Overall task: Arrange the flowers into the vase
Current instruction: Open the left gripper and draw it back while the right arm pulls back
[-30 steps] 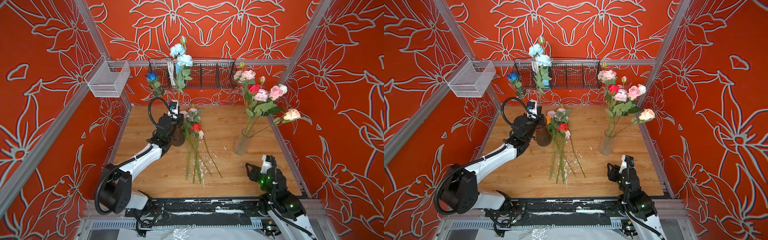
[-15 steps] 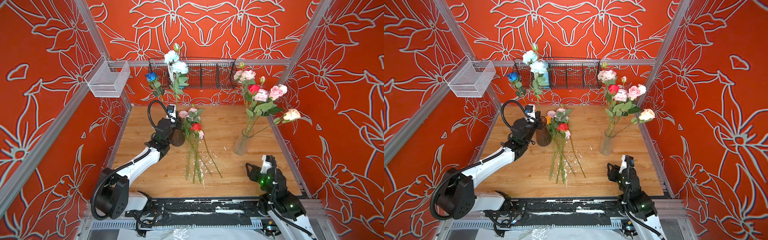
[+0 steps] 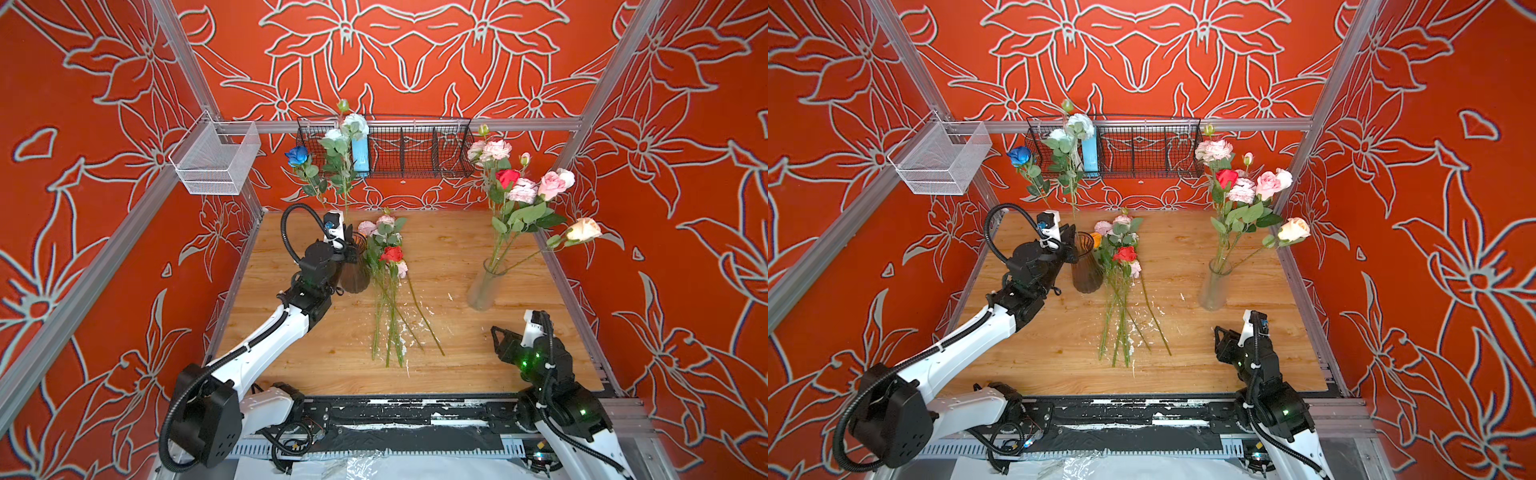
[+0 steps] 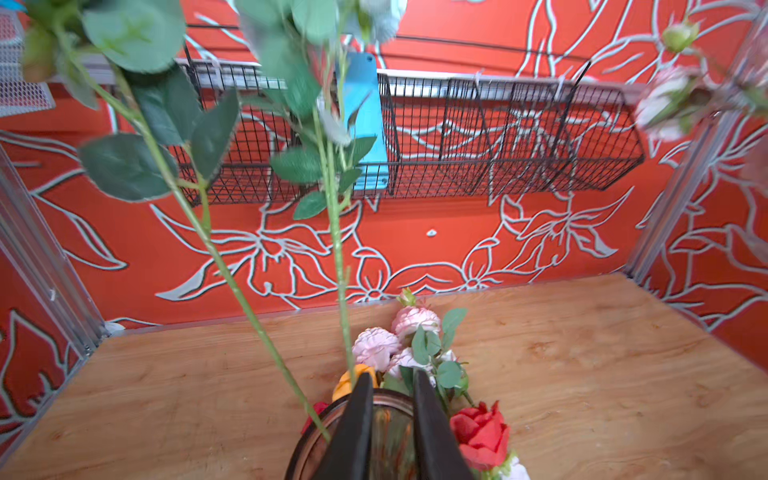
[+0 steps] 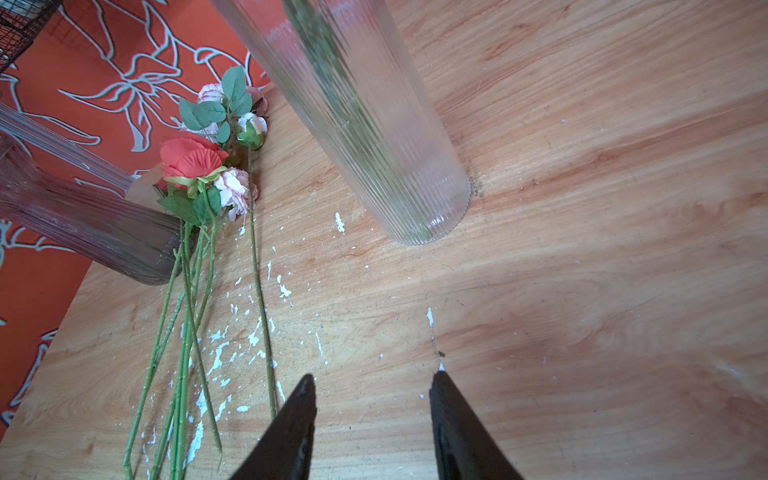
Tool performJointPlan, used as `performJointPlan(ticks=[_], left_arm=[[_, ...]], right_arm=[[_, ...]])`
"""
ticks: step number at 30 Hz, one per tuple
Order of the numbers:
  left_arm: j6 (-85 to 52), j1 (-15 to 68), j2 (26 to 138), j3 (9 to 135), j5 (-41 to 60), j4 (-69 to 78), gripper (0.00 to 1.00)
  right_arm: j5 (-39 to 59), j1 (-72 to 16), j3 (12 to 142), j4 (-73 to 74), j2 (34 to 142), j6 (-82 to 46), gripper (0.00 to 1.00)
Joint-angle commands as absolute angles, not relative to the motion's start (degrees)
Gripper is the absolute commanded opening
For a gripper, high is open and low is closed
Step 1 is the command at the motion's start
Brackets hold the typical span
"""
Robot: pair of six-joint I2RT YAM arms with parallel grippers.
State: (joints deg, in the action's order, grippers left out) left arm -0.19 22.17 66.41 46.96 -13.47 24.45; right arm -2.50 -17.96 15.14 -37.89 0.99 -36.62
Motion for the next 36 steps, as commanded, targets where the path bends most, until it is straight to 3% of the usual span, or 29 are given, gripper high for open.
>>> performJointPlan(ticks=[1,11,15,21,24,28,32,36], left_arm=[[-2.2,22.1,61.9,47.1,-10.6,21.2,0.22],[-9.1,22.1,50.2,47.5,-9.4,13.3,0.25],[-17.5,22.2,46.4,47.3,-18.5,8.7,0.34],[-28.6,21.6,43.4,46.3,-24.2,0.6,0.46],[-29.1,21.5,41.2,46.3,-22.5,0.0,0.47],[-29.0,21.5,38.1,44.6,-22.9,1.5,0.49],[-28.2,21.5,37.2,44.4,-24.2,1.6,0.49],[-27.0,21.5,36.4,44.0,-25.0,2.4,0.49]], right_arm=[[-3.1,-17.7,15.6,-37.7,0.9,-36.6,0.47],[-6.9,-17.8,16.1,-39.9,0.5,-39.0,0.46],[-10.2,-17.7,22.3,-44.9,2.4,-45.9,0.42],[-13.7,-17.8,41.9,-52.7,16.4,-47.5,0.42],[-11.8,-17.8,48.3,-52.1,25.1,-44.4,0.49],[-9.9,-17.7,48.1,-48.6,28.2,-42.9,0.58],[-11.2,-17.7,42.2,-44.2,23.1,-48.1,0.60],[-9.8,-17.4,37.1,-39.6,27.2,-47.7,0.59]])
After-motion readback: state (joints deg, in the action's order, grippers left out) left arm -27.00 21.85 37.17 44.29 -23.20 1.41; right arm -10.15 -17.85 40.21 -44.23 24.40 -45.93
